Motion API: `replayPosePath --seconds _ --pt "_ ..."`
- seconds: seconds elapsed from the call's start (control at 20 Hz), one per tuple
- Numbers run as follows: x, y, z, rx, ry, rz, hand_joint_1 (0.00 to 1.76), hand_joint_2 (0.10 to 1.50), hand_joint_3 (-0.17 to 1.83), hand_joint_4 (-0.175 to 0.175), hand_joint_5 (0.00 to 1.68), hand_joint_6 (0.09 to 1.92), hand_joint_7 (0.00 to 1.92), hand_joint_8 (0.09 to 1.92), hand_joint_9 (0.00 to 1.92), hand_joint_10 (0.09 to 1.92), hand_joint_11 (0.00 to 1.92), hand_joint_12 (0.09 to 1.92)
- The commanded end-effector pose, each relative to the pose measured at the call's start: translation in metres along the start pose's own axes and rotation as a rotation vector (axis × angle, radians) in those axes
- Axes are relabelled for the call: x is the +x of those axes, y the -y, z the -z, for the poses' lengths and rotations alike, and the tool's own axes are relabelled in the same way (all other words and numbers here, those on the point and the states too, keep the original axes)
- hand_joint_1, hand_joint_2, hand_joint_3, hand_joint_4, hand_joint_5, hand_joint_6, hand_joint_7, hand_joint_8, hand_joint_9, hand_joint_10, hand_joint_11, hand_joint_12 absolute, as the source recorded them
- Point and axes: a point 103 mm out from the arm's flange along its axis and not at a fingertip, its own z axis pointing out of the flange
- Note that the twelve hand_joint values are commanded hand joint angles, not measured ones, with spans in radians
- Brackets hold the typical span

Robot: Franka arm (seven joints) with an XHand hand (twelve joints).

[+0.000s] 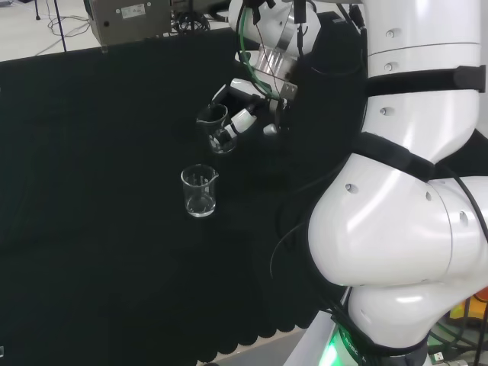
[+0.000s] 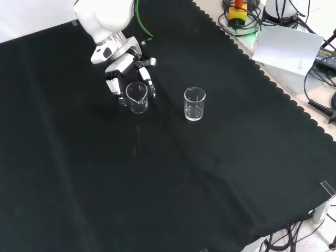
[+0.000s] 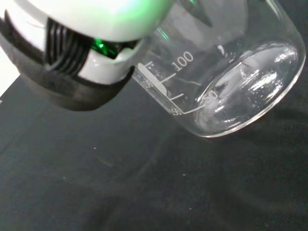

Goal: Place the beaker back on the table.

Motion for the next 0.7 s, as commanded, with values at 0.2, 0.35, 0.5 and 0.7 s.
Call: replayPosePath --seconds 0.2,0.35,0.5,0.7 --pt "-0.013 -0.006 -0.012 -0.006 -0.03 -0.021 1.3 0.82 0.34 -0.175 1.25 0.59 1.3 0.55 1.59 0.12 1.31 0.71" --pt "-0.016 -0.009 -0.014 -0.006 -0.033 -0.024 1.3 0.83 0.32 -0.175 1.25 0.58 1.3 0.55 1.58 0.11 1.3 0.72" --pt "-0.017 -0.012 -0.014 -0.007 -0.035 -0.027 1.3 0.83 0.32 -0.175 1.25 0.58 1.3 0.54 1.58 0.11 1.3 0.72" --pt "-0.019 -0.013 -0.014 -0.003 -0.025 -0.033 1.3 0.9 0.19 -0.175 1.24 0.58 1.29 0.54 1.56 0.09 1.26 0.75"
